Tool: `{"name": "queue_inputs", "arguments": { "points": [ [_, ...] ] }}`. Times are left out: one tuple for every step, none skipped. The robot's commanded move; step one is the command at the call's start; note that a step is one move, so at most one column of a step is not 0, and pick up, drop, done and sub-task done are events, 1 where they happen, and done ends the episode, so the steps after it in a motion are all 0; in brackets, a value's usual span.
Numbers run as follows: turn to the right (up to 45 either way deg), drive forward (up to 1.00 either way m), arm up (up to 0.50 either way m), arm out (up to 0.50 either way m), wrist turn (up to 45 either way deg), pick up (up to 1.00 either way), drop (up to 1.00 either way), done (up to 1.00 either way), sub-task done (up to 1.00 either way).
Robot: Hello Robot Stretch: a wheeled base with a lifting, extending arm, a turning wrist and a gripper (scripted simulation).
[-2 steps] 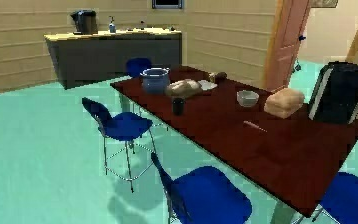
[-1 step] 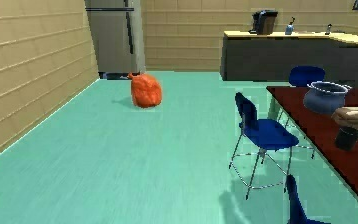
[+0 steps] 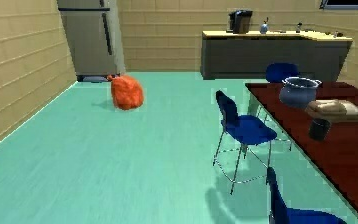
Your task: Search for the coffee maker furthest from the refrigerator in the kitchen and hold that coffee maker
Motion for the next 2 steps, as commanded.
{"name": "queue_inputs", "arguments": {
  "points": [
    [0.0, 1.0, 0.0, 0.0, 0.0, 0.0, 0.0, 0.0, 0.0],
    [3.0, 0.0, 0.0, 0.0, 0.0, 0.0, 0.0, 0.0, 0.0]
  ]
}}
